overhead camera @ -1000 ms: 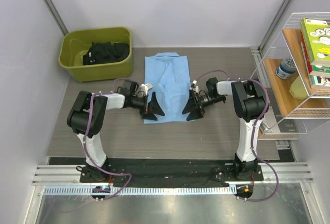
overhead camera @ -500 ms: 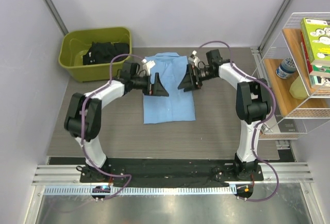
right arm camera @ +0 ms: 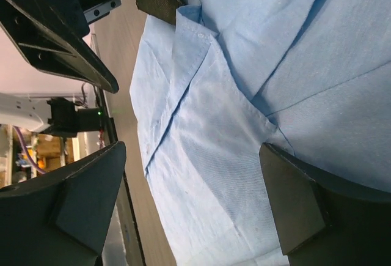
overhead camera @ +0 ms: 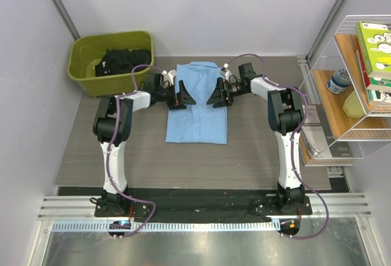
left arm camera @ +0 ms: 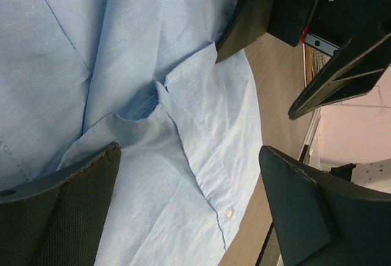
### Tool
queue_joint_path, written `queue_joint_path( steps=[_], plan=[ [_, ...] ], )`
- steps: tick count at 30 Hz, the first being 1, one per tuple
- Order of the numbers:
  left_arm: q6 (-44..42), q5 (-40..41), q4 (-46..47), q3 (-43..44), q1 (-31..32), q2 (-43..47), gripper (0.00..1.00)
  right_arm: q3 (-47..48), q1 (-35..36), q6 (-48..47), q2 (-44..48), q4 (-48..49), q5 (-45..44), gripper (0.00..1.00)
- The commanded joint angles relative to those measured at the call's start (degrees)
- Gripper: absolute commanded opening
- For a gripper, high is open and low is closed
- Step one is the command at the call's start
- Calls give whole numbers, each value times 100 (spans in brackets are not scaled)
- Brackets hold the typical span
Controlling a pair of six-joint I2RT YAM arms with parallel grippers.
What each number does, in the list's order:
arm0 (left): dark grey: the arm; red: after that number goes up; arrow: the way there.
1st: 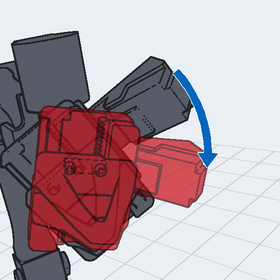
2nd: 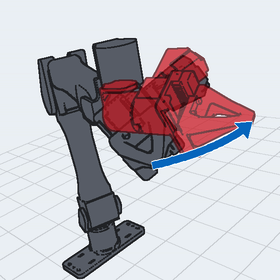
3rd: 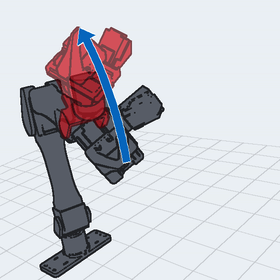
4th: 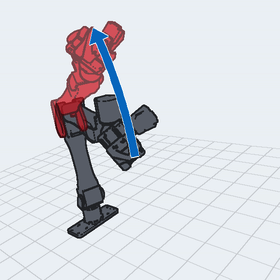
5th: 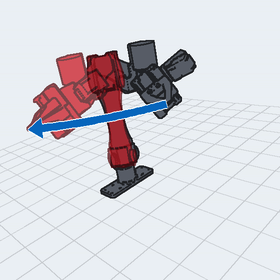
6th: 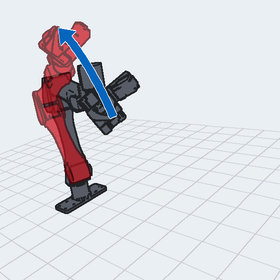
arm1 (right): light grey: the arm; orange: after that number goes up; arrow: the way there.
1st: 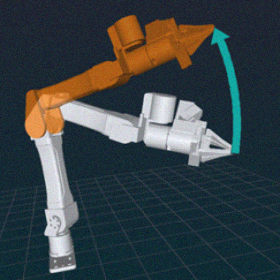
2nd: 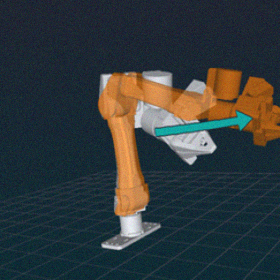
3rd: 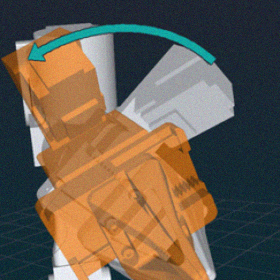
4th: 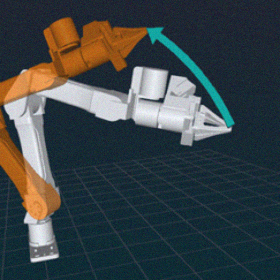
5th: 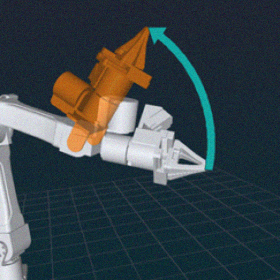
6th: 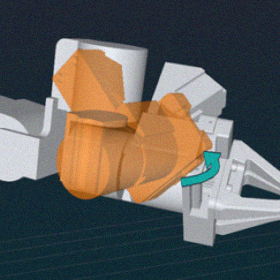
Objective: Fold and stack the long sleeve shirts
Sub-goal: Fold the shirt
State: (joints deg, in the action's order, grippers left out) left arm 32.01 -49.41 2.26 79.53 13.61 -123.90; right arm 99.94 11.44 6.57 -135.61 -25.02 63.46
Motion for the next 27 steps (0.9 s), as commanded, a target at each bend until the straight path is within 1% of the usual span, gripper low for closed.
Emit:
queue_joint_path(
  steps=[1, 2, 3, 4, 5, 8, 9, 10, 11, 12, 13, 14, 15, 16, 17, 18, 21, 24, 27],
  plan=[
    [-195, 28, -209, -524, -16, 286, 94, -414, -90, -1112, 78, -802, -1046, 97],
    [-195, -42, -209, -848, 10, 409, 93, -431, -90, -1192, 253, -890, -959, 96],
    [-204, -112, -209, -982, 45, 532, 92, -458, -90, -1254, 359, -1039, -871, 94],
    [-334, -243, -191, -1140, 150, 864, 91, -475, -90, -1272, 473, -1084, -784, 93],
    [-397, -280, -156, -1376, 195, 1050, 91, -484, -81, -1272, 779, -1154, -591, 92],
    [-573, -333, -147, -1615, 300, 1841, 89, -624, -90, -1228, 1316, -1313, -484, 85],
    [-625, -237, -208, -1703, 309, 2069, 88, -773, -107, -1202, 1683, -1322, -519, 83],
    [-721, 103, -417, -1721, 301, 2419, 86, -861, -116, -1193, 1852, -1322, -580, 75],
    [-1018, 342, -750, -1739, 301, 2623, 85, -1028, -107, -1193, 2133, -1313, -772, 72],
    [-1126, 579, -928, -1739, 274, 2764, 80, -1108, -125, -1193, 2248, -1313, -913, 68],
    [-1301, 1077, -1060, -1739, 265, 2974, 77, -1169, -125, -1236, 2337, -1322, -1054, 60],
    [-1381, 1291, -1192, -1730, 257, 3037, 74, -1266, -125, -1315, 2407, -1261, -1508, 57],
    [-1460, 1537, -1445, -1704, 230, 3090, 68, -1301, -125, -1325, 2443, -1208, -1756, 54],
    [-1504, 1766, -1500, -1712, 204, 3117, 66, -1319, -133, -1325, 2417, -1155, -1976, 49],
    [-1600, 1846, -1544, -1730, 186, 3091, 64, -1284, -133, -1420, 2373, -1129, -2161, 47],
    [-1662, 1943, -1762, -1660, 151, 3056, 59, -1249, -142, -1448, 2242, -1120, -2415, 44],
    [-1768, 2119, -1975, -1581, 55, 2810, 51, -1091, -133, -1448, 1961, -1067, -2698, 39],
    [-1979, 2242, -2308, -1414, -7, 2546, 48, -907, -107, -1360, 1749, -1032, -2804, 36],
    [-2189, 2260, -2502, -1238, -16, 2318, 48, -801, -63, -1307, 1556, -970, -2839, 36]
  ],
)
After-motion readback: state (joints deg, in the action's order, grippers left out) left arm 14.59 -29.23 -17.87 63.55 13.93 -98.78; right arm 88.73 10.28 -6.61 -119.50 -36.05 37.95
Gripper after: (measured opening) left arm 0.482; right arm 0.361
